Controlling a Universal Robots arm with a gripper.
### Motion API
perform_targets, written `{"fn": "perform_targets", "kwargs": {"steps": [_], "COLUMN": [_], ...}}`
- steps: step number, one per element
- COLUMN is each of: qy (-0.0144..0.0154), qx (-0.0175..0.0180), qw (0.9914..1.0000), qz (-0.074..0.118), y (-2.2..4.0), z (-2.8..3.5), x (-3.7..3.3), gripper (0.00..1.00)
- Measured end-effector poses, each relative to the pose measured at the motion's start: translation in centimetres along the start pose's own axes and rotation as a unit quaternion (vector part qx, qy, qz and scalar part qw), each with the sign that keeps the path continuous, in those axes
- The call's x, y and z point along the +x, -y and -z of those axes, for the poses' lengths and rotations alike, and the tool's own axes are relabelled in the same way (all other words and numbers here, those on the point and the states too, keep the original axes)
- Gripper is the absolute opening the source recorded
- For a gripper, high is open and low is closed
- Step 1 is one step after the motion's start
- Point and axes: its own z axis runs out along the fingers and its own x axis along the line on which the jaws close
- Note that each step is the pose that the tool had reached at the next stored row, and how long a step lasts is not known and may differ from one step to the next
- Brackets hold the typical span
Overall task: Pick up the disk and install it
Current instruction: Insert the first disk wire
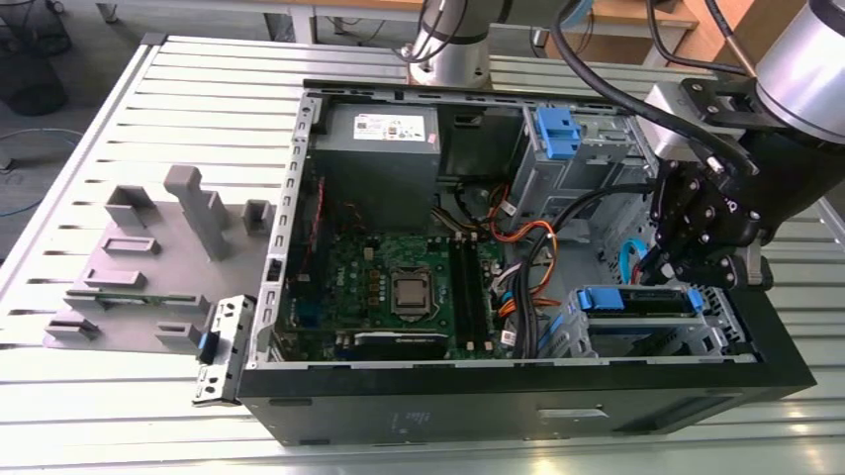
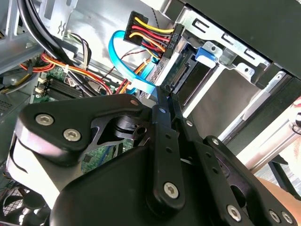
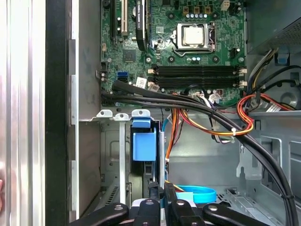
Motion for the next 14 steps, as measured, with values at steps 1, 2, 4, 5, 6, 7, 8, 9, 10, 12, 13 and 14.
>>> {"fn": "perform_targets", "kwargs": {"steps": [1, 2, 4, 5, 6, 7, 8, 9, 10, 12, 13, 14], "qy": [0.0, -0.0001, -0.0008, -0.0008, -0.0008, -0.0008, -0.0008, -0.0008, -0.0008, -0.0007, -0.0005, -0.0006], "qx": [0.0001, 0.0001, 0.0001, 0.0001, 0.0001, 0.0001, 0.0001, 0.0001, 0.0001, 0.0001, 0.0001, 0.0001], "qw": [1.0, 1.0, 1.0, 1.0, 1.0, 1.0, 1.0, 1.0, 1.0, 1.0, 1.0, 1.0], "qz": [0.0, 0.0, 0.0, 0.0, 0.0, 0.0, 0.0, 0.0, 0.0, 0.0, 0.0, 0.0], "y": [-0.03, -0.04, -0.1, -0.1, -0.1, -0.1, -0.1, -0.1, -0.1, -0.1, -0.1, -0.1], "z": [-0.01, -0.01, -0.07, -0.07, -0.07, -0.07, -0.07, -0.07, -0.07, -0.08, -0.09, -0.09], "x": [0.01, 0.01, 0.02, 0.02, 0.02, 0.02, 0.02, 0.02, 0.01, 0.06, 0.11, 0.18], "gripper": [0.16, 0.16, 0.16, 0.16, 0.16, 0.16, 0.16, 0.16, 0.16, 0.16, 0.16, 0.16]}}
